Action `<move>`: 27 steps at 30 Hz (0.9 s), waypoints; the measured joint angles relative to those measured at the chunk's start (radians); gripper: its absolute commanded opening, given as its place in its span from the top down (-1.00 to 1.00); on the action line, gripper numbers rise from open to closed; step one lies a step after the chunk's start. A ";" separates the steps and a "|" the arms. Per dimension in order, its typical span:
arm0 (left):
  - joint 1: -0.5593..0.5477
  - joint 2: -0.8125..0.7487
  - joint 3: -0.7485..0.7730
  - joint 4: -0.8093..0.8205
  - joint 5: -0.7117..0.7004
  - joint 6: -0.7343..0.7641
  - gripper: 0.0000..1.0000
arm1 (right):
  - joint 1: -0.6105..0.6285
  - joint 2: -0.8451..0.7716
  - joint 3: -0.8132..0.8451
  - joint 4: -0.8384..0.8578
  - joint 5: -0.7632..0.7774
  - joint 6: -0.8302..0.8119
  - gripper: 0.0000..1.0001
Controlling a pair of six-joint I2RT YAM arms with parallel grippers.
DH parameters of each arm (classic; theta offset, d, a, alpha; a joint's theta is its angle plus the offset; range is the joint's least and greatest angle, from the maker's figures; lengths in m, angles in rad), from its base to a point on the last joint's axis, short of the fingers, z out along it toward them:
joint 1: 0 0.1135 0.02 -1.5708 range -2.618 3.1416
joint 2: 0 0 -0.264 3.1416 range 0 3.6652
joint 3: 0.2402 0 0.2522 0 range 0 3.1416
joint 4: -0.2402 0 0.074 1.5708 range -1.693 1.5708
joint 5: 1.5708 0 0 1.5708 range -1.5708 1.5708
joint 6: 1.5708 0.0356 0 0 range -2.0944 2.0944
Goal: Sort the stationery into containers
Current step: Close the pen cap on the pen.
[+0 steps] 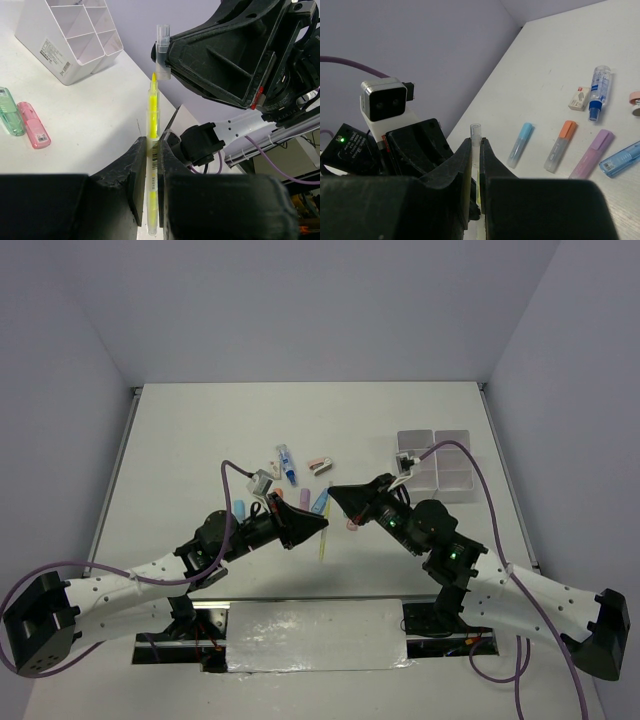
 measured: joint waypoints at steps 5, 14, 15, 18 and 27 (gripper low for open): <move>0.001 0.000 0.000 0.000 -0.001 0.000 1.00 | 0.002 0.002 0.014 -0.012 0.010 -0.023 1.00; 0.001 0.000 0.000 0.008 0.000 0.000 1.00 | 0.002 0.005 0.051 -0.026 0.043 -0.059 1.00; 0.001 0.000 0.000 0.009 0.001 0.000 1.00 | 0.002 0.007 0.051 -0.026 0.045 -0.060 1.00; 0.001 0.000 0.000 0.011 0.000 0.000 1.00 | 0.002 0.019 0.051 -0.026 0.045 -0.061 1.00; 0.001 0.000 0.000 0.011 0.000 0.000 1.00 | 0.002 0.029 0.036 -0.014 0.041 -0.043 1.00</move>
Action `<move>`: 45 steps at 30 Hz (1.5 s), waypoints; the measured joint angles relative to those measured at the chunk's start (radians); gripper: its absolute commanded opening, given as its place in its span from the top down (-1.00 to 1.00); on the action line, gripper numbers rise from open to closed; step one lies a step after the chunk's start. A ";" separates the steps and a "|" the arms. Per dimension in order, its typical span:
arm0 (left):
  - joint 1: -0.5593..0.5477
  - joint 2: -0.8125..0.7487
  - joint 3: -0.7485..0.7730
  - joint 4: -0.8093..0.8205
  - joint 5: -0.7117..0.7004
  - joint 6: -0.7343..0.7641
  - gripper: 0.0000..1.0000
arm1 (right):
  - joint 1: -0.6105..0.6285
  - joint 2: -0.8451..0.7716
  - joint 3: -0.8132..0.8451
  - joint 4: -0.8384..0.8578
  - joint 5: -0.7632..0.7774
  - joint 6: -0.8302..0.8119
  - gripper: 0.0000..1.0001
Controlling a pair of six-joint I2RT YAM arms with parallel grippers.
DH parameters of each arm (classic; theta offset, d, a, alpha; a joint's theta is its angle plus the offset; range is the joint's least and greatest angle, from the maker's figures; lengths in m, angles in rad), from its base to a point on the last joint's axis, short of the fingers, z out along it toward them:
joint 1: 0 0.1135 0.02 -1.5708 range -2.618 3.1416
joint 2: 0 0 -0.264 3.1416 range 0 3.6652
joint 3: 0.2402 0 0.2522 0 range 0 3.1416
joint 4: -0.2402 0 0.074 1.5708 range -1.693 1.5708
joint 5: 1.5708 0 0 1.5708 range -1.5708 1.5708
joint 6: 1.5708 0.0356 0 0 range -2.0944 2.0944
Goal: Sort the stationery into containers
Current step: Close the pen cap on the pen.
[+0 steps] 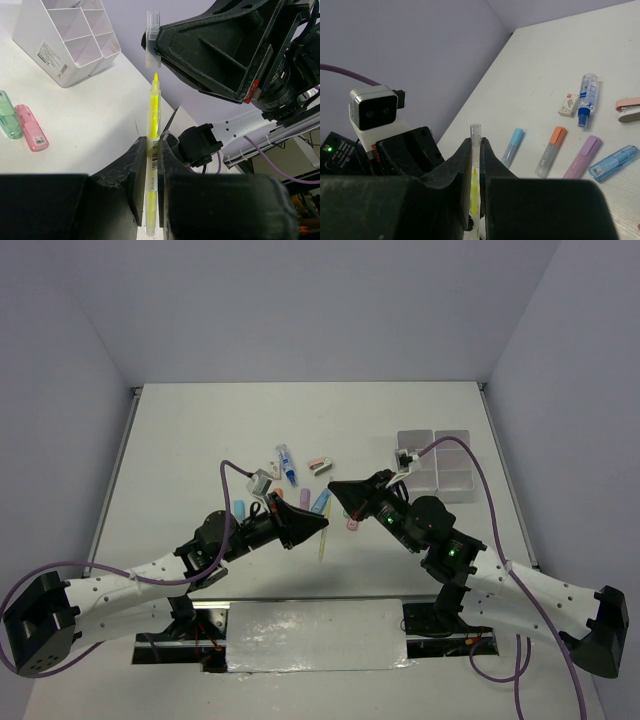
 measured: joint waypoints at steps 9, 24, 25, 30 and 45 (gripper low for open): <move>0.000 0.000 0.000 0.001 -0.002 -0.001 1.00 | 0.000 -0.015 -0.011 0.000 -0.008 0.010 1.00; 0.021 -0.001 0.000 0.010 0.000 -0.005 1.00 | 0.000 -0.015 -0.032 0.016 -0.036 0.045 1.00; 0.021 -0.001 0.000 0.010 0.000 -0.005 1.00 | 0.000 -0.016 -0.038 0.022 -0.038 0.049 1.00; 0.025 -0.002 -0.014 0.021 0.001 -0.011 1.00 | 0.000 -0.025 -0.076 0.050 -0.052 0.069 1.00; 0.026 -0.013 -0.073 0.109 -0.013 -0.058 1.00 | 0.031 -0.014 -0.105 0.101 -0.013 0.110 1.00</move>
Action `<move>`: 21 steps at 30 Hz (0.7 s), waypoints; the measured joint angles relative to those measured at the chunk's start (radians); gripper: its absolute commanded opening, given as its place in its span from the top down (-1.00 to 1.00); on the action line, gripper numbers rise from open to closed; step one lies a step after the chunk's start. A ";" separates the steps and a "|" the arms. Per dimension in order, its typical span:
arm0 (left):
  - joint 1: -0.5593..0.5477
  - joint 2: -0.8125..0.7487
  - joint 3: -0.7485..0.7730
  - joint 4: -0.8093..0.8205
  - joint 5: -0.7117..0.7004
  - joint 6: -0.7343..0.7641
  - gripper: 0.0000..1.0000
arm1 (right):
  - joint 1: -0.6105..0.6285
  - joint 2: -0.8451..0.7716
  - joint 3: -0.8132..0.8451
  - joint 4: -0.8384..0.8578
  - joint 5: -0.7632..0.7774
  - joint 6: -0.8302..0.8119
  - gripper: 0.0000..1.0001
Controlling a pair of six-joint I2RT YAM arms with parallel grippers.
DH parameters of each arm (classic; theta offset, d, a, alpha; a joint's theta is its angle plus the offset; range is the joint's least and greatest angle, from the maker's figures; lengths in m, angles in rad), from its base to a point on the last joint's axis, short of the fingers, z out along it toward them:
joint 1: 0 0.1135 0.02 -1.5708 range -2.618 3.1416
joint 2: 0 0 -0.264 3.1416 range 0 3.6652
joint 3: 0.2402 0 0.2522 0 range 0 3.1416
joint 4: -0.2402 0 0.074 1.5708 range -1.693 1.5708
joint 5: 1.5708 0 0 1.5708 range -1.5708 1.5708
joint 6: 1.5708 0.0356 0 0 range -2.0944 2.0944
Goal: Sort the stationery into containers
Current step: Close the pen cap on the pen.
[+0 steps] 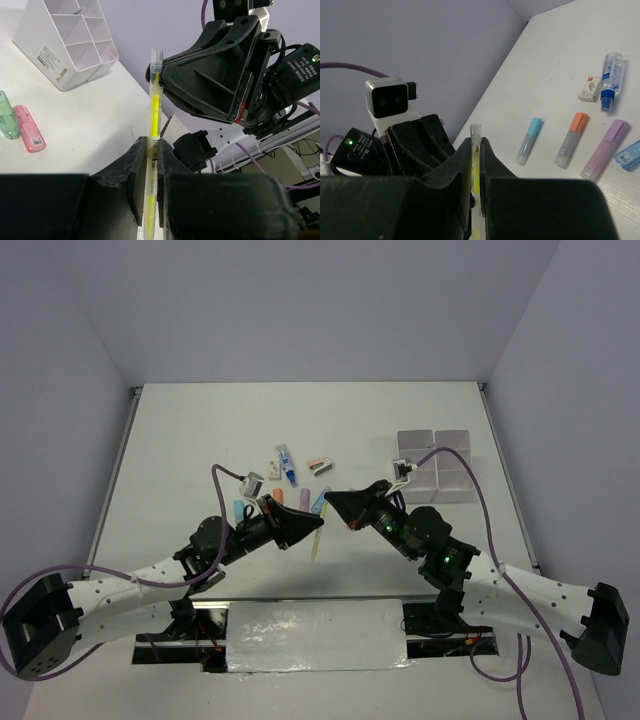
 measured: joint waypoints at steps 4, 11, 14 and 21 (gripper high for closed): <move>0.000 0.004 0.000 0.018 -0.014 -0.001 1.00 | 0.009 0.012 0.000 0.017 0.013 0.010 0.99; 0.000 0.031 0.000 0.056 -0.031 -0.019 1.00 | 0.018 0.024 0.002 0.023 0.048 0.021 0.99; 0.001 0.033 0.000 0.057 -0.036 -0.023 1.00 | 0.019 0.031 0.003 0.028 0.048 0.016 0.91; 0.001 0.031 0.000 0.048 -0.037 -0.013 1.00 | 0.019 0.038 0.003 0.040 0.030 -0.013 0.77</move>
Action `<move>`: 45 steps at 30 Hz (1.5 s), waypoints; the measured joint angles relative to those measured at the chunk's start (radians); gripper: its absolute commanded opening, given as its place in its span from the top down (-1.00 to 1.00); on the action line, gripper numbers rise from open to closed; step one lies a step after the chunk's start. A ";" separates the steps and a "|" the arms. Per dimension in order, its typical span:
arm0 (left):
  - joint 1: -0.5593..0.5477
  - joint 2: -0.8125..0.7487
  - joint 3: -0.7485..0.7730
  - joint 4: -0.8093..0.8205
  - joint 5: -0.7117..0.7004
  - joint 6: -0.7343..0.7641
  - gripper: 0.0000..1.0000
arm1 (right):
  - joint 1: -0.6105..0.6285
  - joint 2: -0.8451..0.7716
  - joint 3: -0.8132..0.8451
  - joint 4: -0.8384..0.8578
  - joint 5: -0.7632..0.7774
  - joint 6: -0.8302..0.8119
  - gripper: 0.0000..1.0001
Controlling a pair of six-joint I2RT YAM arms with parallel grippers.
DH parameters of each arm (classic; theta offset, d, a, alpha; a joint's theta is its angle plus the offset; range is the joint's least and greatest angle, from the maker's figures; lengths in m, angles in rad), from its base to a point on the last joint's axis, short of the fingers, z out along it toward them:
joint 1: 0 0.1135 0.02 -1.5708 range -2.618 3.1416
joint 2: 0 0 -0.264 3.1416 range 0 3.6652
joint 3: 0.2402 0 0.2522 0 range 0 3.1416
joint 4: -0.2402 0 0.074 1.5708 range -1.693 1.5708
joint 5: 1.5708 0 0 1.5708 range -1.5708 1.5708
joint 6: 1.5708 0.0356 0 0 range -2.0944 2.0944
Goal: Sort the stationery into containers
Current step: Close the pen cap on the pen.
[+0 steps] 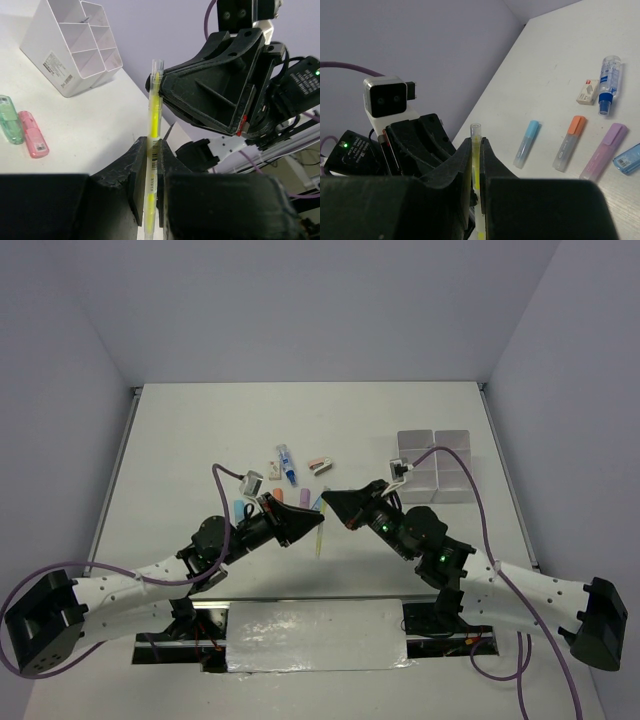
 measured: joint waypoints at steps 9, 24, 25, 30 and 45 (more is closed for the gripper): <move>0.001 0.014 0.066 -0.033 0.015 0.078 1.00 | 0.010 -0.008 0.000 -0.016 -0.056 -0.045 0.47; 0.011 0.061 0.090 -0.028 0.063 0.106 0.43 | 0.010 -0.024 0.001 -0.048 -0.037 -0.108 1.00; 0.014 0.068 0.100 -0.039 0.074 0.117 0.31 | 0.010 -0.030 0.001 -0.055 -0.034 -0.120 1.00; 0.005 0.104 0.134 -0.070 0.172 0.150 0.12 | 0.015 -0.053 0.014 -0.067 -0.072 -0.164 1.00; -0.006 0.077 0.137 -0.131 0.256 0.207 1.00 | 0.015 -0.077 0.021 -0.088 -0.153 -0.207 -0.18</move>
